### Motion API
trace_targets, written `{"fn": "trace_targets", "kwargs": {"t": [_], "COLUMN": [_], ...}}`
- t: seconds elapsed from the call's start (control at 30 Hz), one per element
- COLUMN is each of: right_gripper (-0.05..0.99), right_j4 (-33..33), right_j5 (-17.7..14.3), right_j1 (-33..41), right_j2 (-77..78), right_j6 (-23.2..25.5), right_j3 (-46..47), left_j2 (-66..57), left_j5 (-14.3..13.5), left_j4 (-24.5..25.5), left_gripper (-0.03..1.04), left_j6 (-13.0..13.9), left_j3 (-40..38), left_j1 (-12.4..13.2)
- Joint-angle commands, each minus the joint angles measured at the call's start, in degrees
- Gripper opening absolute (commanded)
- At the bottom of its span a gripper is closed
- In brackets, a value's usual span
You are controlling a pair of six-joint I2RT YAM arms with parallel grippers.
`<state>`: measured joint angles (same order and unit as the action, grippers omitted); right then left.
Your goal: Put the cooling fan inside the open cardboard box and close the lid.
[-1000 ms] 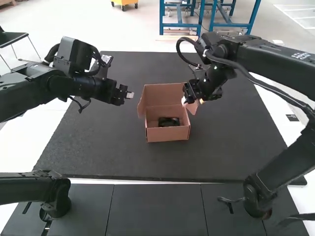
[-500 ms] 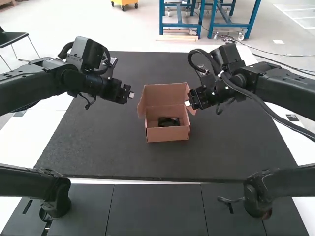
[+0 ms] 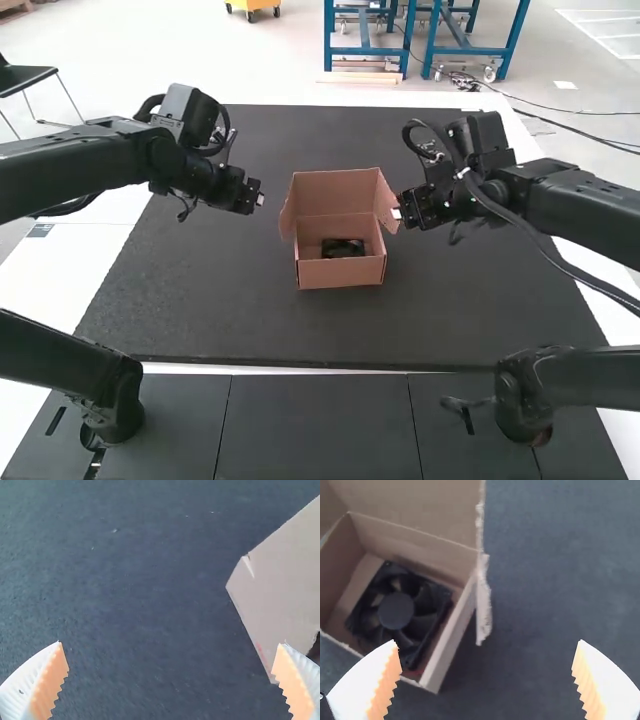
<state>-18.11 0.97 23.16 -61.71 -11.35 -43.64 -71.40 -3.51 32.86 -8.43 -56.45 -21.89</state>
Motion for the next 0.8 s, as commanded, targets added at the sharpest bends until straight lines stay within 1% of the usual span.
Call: {"fn": "trace_targets", "kwargs": {"t": [0.0,0.23,0.4,0.5,0.77], "right_gripper": [0.77,0.77,0.77,0.77,0.77], "right_j4": [0.9,0.7,0.1,-0.4,-2.7], "right_j5": [-0.4,-0.2,0.8,0.8,1.3], "right_j1": [-2.6,-3.3,-2.6,-1.8,-1.4], "right_j2": [0.8,-1.6,-3.1,-3.2,-3.5], "right_j6": [-2.6,-3.3,-3.1,-2.9,-2.6], "right_j3": [-0.4,-1.3,-2.5,-2.7,-3.2], "left_j2": [-0.5,-3.6,-5.4,-6.4,-8.1], "left_j5": [-0.7,-0.7,-0.7,-0.7,-0.4], "left_j4": [-1.0,-2.5,-4.6,-5.4,-6.3], "left_gripper": [0.96,0.96,0.96,0.96,0.96], "left_j6": [-0.3,-0.4,-0.4,-0.5,-0.6], "left_j3": [-2.5,-2.4,-2.4,-2.4,-2.6], "left_j1": [0.3,0.4,0.4,0.4,-0.1]}}
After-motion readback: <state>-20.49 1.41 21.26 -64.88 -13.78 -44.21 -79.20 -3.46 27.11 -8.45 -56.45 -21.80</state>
